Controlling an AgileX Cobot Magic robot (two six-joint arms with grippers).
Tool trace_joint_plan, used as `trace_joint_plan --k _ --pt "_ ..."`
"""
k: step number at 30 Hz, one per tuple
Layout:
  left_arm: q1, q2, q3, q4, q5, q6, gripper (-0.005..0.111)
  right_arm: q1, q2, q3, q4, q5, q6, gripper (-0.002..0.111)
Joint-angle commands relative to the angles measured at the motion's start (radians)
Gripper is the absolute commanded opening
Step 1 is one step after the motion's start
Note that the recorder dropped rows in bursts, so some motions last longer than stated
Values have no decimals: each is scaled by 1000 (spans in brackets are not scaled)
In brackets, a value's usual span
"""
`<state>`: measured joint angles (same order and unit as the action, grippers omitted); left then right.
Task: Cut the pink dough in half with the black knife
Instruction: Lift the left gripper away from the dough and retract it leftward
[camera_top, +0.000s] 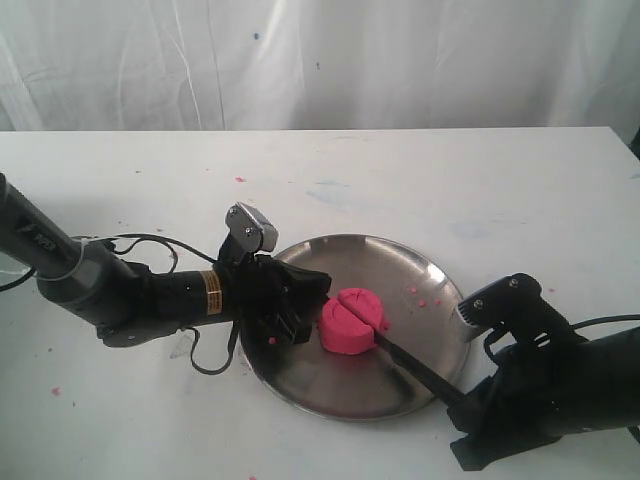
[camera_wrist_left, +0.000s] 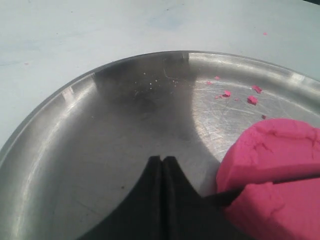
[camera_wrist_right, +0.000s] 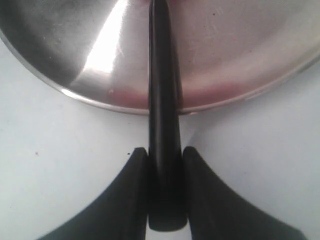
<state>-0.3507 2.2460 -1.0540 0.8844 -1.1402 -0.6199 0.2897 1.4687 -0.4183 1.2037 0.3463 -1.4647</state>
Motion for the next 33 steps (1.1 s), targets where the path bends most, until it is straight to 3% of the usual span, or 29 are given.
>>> trace_joint_plan --k 1,8,15,21,25,27,33 --pt "-1 11 6 13 43 -5 0 1 2 0 12 -14 2 0" --pt "-1 11 6 6 23 12 0 1 2 0 12 -14 2 0" --pt "42 -19 6 7 -81 210 0 1 2 0 12 -14 2 0" --pt "112 -155 34 26 -81 169 0 1 2 0 10 -23 2 0" --pt "119 -305 123 -85 -81 205 0 1 2 0 10 -42 2 0" --pt "112 -390 168 -160 -17 237 0 1 2 0 10 -42 2 0" --pt "69 -622 273 -570 450 506 0 1 2 0 10 -39 2 0"
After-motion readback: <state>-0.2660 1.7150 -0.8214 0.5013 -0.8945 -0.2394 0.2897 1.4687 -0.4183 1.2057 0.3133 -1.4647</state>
